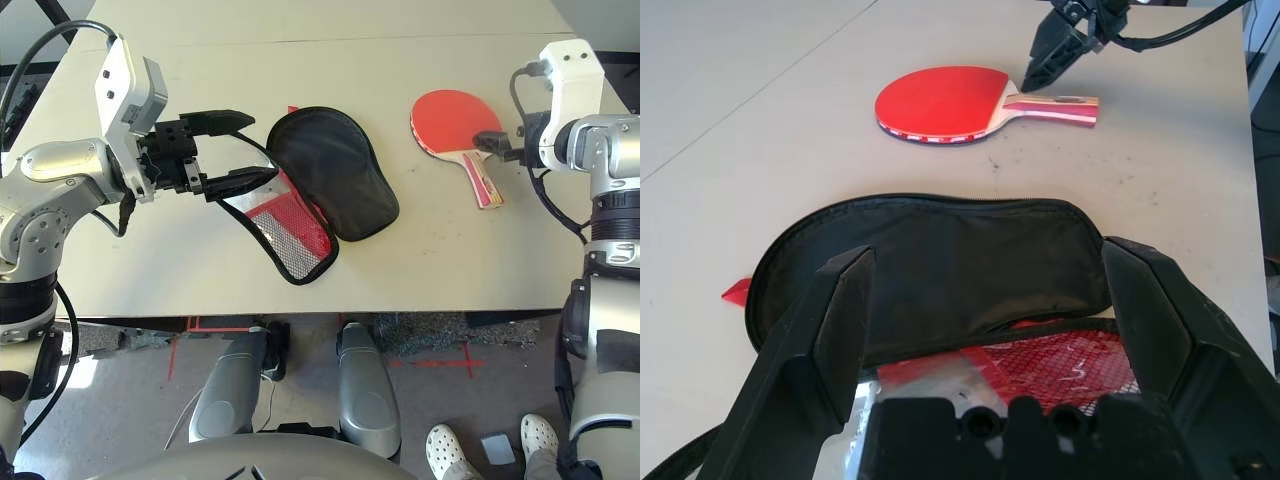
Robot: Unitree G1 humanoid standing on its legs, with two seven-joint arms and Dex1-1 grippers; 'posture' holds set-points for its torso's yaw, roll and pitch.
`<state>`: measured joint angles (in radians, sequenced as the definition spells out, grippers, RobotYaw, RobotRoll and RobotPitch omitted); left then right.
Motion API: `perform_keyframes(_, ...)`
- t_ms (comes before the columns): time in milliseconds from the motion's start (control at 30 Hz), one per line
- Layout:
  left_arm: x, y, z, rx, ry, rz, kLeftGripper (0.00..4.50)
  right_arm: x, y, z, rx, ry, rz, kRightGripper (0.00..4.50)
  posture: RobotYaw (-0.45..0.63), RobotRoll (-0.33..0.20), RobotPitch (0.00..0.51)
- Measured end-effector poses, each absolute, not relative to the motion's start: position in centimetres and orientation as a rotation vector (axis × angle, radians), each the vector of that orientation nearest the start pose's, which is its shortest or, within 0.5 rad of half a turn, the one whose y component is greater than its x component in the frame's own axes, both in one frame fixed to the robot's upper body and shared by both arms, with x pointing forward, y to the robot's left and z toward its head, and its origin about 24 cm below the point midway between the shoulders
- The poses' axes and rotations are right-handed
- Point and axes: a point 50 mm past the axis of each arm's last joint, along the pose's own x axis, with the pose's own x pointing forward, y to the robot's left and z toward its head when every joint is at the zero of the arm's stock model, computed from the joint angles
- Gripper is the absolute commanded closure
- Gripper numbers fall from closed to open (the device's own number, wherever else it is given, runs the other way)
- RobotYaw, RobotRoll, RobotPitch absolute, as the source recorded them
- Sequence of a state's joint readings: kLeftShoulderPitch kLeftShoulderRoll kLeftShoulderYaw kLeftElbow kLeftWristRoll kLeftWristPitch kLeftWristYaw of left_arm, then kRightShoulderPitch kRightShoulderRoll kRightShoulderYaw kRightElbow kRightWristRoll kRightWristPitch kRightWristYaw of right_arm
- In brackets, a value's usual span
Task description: Store the ping-pong paddle in its case and zip it.
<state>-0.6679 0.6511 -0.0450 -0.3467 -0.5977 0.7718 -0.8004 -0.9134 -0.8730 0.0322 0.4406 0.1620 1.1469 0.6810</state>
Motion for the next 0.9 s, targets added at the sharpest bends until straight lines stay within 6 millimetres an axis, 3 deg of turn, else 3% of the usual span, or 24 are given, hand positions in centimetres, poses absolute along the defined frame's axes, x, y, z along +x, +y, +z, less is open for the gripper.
perform_keyframes(400,27.9,13.4,23.6,0.288,-0.037,-1.13,0.0,34.8,-29.3,18.5,-0.128,0.76,0.102,0.03,-0.03,0.0,0.218)
perform_keyframes(500,27.8,13.4,23.6,0.288,-0.037,-1.13,0.0,35.0,-28.8,18.2,-0.132,0.764,0.112,0.65,-0.03,0.0,0.218)
perform_keyframes(733,27.8,13.5,23.5,0.287,-0.032,-1.125,0.0,35.0,-28.6,18.3,-0.142,0.764,0.108,3.26,-0.03,0.0,0.217)
perform_keyframes(767,27.8,13.5,23.5,0.288,-0.033,-1.125,0.0,34.9,-28.6,18.3,-0.145,0.76,0.104,3.45,-0.03,0.0,0.217)
perform_keyframes(900,27.9,13.5,23.5,0.289,-0.033,-1.123,0.0,34.8,-28.4,18.4,-0.158,0.752,0.102,3.45,-0.03,0.0,0.217)
